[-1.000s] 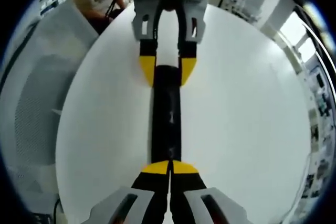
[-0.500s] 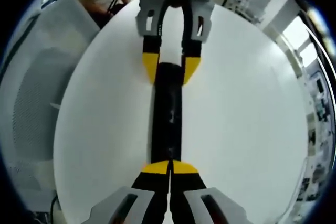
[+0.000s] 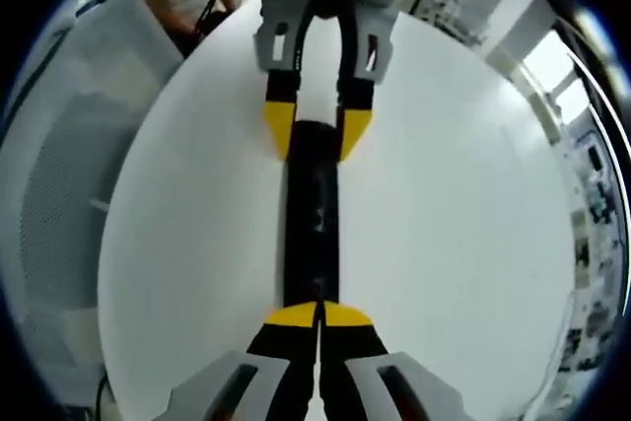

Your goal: Press the specified remote control buttons in sequence, fully releasing each button before pressing the next.

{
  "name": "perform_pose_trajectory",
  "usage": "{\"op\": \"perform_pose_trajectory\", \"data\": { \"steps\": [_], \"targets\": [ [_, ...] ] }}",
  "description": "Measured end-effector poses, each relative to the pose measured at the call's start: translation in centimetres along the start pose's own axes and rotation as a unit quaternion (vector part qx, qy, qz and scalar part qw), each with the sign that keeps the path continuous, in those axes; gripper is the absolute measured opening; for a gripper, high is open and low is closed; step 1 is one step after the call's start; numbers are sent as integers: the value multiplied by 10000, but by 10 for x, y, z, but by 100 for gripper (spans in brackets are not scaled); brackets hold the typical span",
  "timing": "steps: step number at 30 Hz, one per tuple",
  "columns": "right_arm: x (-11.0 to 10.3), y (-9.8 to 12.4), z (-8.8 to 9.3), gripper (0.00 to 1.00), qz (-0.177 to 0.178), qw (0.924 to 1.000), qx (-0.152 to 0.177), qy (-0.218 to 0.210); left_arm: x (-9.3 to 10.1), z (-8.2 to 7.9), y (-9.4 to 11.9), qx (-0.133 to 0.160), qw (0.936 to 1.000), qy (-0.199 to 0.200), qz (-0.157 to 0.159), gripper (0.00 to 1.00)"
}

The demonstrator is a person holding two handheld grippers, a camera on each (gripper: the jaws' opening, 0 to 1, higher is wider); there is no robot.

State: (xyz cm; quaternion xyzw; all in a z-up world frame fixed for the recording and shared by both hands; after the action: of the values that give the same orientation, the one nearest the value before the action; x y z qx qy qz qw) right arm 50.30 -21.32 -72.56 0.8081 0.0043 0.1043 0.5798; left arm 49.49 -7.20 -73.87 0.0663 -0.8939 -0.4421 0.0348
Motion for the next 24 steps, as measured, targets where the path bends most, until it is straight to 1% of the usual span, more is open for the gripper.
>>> {"op": "perform_pose_trajectory", "data": {
  "steps": [4, 10, 11, 13, 16, 24],
  "targets": [
    [-1, 1, 2, 0, 60, 9997, 172, -142, 0, 0, 0, -2, 10000, -14, 22, 24],
    [-2, 1, 2, 0, 149, 9994, 296, -80, -1, -1, 0, -34, 10000, -23, 32, 24],
    [-1, 2, 1, 0, 179, 9989, 402, -171, -1, -1, 0, -35, 10000, -29, 39, 24],
    [0, 6, -1, 0, 195, 9983, 507, -212, -1, -1, -1, -54, 10000, -36, 42, 24],
    [4, 12, -3, 0, 288, 9980, 532, -208, -1, -1, -1, -75, 10000, -38, 46, 24],
    [9, 16, -4, 0, 375, 9965, 671, -322, -1, -1, 0, -79, 10000, -4, 16, 24]
  ]
}}
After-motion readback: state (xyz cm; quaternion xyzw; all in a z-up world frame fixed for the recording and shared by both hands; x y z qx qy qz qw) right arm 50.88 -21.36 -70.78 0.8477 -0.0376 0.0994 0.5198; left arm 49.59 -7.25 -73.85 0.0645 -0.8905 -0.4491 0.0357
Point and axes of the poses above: the point that each gripper's makers call its tool centre point, and the gripper's own axes: y roughly backward along the fingers, x roughly to its right, z roughly out of its underside, the point moved 5 cm from there along y, roughly backward along the fingers, and after that the axes turned 2 degrees about y, right-handed, at the moved point
